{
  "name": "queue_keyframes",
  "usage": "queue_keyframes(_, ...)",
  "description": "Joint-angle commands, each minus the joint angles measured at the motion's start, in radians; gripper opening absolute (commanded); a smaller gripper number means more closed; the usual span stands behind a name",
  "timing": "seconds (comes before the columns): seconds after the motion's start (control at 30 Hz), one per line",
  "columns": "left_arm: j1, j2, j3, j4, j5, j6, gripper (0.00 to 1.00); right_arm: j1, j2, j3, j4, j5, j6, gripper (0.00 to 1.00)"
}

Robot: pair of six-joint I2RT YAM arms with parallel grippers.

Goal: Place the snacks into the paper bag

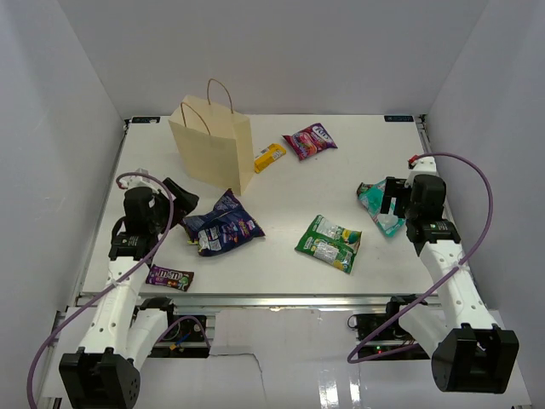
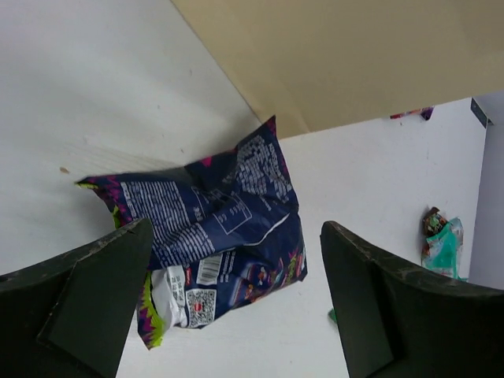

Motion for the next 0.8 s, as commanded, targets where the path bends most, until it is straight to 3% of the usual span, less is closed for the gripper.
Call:
queue_keyframes(0.0,0.0,0.009,-0.045,-0.035,0.096,-0.114,0.98,-0.001,0.001,0.031,0.03,0.013,0.025,0.9)
queue_keyframes(0.07,0.0,0.016,-0.076,-0.035,0.122,-0.143,0.98,-0.001,-0.003,0.046,0.017,-0.133,-0.157,0.9)
queue_keyframes(0.1,0.0,0.019,-0.083,-0.037,0.126,-0.148,0.98,-0.001,-0.003,0.05,0.007,-0.134,-0.158,0.9)
queue_keyframes(0.23,0.0,0.034,-0.105,-0.043,0.124,-0.171,0.98,-0.001,0.004,0.08,-0.153,-0.588,-0.566,0.9)
queue_keyframes(0.3,0.0,0.049,-0.116,-0.044,0.129,-0.177,0.98,-0.003,0.013,0.083,-0.256,-0.686,-0.668,0.9)
queue_keyframes(0.53,0.0,0.066,-0.14,-0.028,0.112,-0.173,0.98,-0.001,0.03,0.063,-0.269,-0.824,-0.715,0.9)
queue_keyframes(0.77,0.0,0.12,-0.127,0.037,0.142,-0.154,0.98,-0.001,0.054,0.063,-0.229,-0.821,-0.689,0.9)
